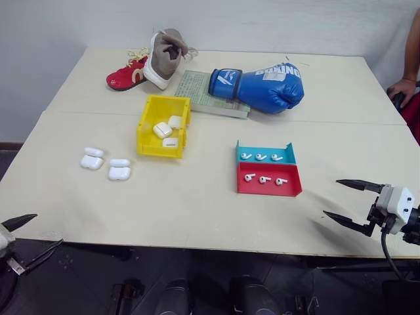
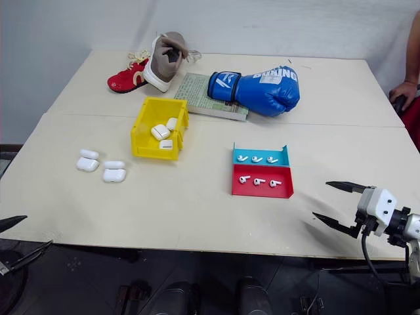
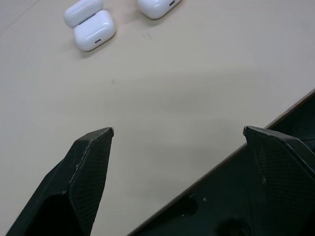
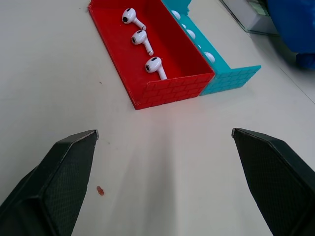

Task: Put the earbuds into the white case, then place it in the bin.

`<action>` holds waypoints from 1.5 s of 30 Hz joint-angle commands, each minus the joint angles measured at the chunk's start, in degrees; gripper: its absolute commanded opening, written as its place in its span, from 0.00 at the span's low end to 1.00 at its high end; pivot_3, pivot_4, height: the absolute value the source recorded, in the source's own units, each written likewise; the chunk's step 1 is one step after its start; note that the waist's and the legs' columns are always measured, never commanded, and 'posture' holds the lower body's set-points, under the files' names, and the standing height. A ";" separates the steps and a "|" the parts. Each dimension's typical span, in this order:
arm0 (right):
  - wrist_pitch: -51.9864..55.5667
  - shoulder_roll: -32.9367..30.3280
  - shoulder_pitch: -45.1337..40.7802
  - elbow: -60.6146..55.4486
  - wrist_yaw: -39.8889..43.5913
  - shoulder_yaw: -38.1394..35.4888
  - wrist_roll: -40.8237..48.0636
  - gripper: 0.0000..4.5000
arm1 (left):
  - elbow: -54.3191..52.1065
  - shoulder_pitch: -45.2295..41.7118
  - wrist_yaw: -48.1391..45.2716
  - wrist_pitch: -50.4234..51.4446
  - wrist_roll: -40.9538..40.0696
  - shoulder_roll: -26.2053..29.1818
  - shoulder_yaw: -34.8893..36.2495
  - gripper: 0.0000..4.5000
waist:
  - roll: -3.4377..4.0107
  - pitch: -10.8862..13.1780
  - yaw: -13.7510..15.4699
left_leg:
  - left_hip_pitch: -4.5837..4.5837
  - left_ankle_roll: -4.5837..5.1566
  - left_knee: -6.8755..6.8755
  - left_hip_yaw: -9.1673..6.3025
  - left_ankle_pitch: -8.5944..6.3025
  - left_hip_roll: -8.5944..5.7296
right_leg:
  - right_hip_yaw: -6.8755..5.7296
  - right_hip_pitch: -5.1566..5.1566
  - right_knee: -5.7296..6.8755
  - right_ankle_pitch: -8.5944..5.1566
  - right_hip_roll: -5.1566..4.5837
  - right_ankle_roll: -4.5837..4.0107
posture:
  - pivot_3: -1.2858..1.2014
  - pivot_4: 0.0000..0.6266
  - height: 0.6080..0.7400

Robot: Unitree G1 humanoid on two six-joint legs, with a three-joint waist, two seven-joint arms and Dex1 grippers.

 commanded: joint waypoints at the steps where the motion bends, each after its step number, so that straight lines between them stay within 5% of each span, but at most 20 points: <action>1: 1.86 0.72 -0.40 -2.55 -0.66 -0.95 2.44 1.00 | -1.49 0.21 0.42 -1.52 1.29 0.91 1.24 0.99 | -0.01 0.00 0.00 | 0.00 0.00 -0.01 0.00 0.00 0.00 | 0.00 0.00 0.00 0.00 0.00 0.00 | 0.52 0.24 1.00; 7: 8.29 4.09 -1.59 -12.13 -4.20 1.46 4.07 1.00 | -6.48 0.54 -0.41 9.33 -5.10 0.92 2.79 0.99 | -0.01 -0.01 -0.19 | 0.03 -0.04 0.02 -0.01 0.02 0.01 | 0.01 -0.03 0.15 0.00 0.01 0.00 | 0.52 0.24 1.00; 11: 11.55 9.37 -0.59 -21.13 -3.95 1.83 11.63 1.00 | -10.23 -0.14 6.15 30.32 -20.89 -0.44 10.07 0.99 | -0.09 -0.02 -0.03 | 0.00 -0.08 0.00 -0.10 0.02 0.03 | 0.00 -0.12 0.48 0.00 0.02 0.00 | 0.52 0.24 1.00; 18: 10.54 15.34 1.78 -29.24 -2.53 1.82 15.77 1.00 | -6.55 9.93 13.75 42.07 -14.75 -1.64 15.86 0.99 | -0.21 -0.10 -0.01 | -0.01 0.04 -0.02 -0.10 -0.06 -0.03 | 0.03 -0.07 0.44 0.00 -0.02 0.00 | 0.52 0.24 1.00; 28: 2.15 19.28 1.69 -26.10 0.07 1.30 14.84 1.00 | -13.14 4.23 16.55 62.05 -21.72 4.79 16.19 0.99 | -0.59 -0.33 0.25 | 0.10 -0.03 -0.06 -0.24 -0.04 -0.08 | 0.05 -0.03 0.37 -0.05 -0.11 -0.09 | 0.52 0.24 1.00; 33: 0.67 18.96 2.47 -24.38 -0.97 0.55 13.71 1.00 | -12.58 -9.44 20.73 71.20 -20.89 16.09 6.19 0.99 | -0.48 -0.30 0.04 | 0.23 -0.06 -0.14 -0.20 -0.02 -0.11 | 0.07 0.02 0.42 -0.05 -0.12 -0.11 | 0.52 0.24 1.00; 37: 0.59 18.92 3.15 -24.30 -1.75 0.89 13.08 1.00 | -1.56 -28.75 21.99 71.94 -16.03 24.31 -12.42 0.99 | -0.46 -0.30 -0.07 | 0.37 -0.14 -0.27 -0.12 0.03 -0.13 | 0.10 0.02 0.51 -0.05 -0.09 -0.11 | 0.52 0.24 1.00; 40: 0.83 18.82 3.22 -24.64 -2.28 1.35 12.71 1.00 | 7.85 -46.56 19.10 69.58 -10.46 25.65 -28.04 0.99 | -0.45 -0.29 0.00 | 0.39 -0.21 -0.30 -0.01 0.08 -0.11 | 0.15 -0.06 0.89 -0.05 0.01 -0.10 | 0.52 0.24 1.00; 45: 0.95 18.69 2.84 -24.95 -3.43 1.77 11.84 1.00 | 32.16 -75.67 11.49 64.71 5.77 20.08 -51.30 0.99 | -0.48 -0.29 0.31 | 0.31 -0.27 -0.19 0.10 0.12 -0.17 | 0.14 -0.20 1.08 -0.05 0.23 -0.09 | 0.52 0.24 1.00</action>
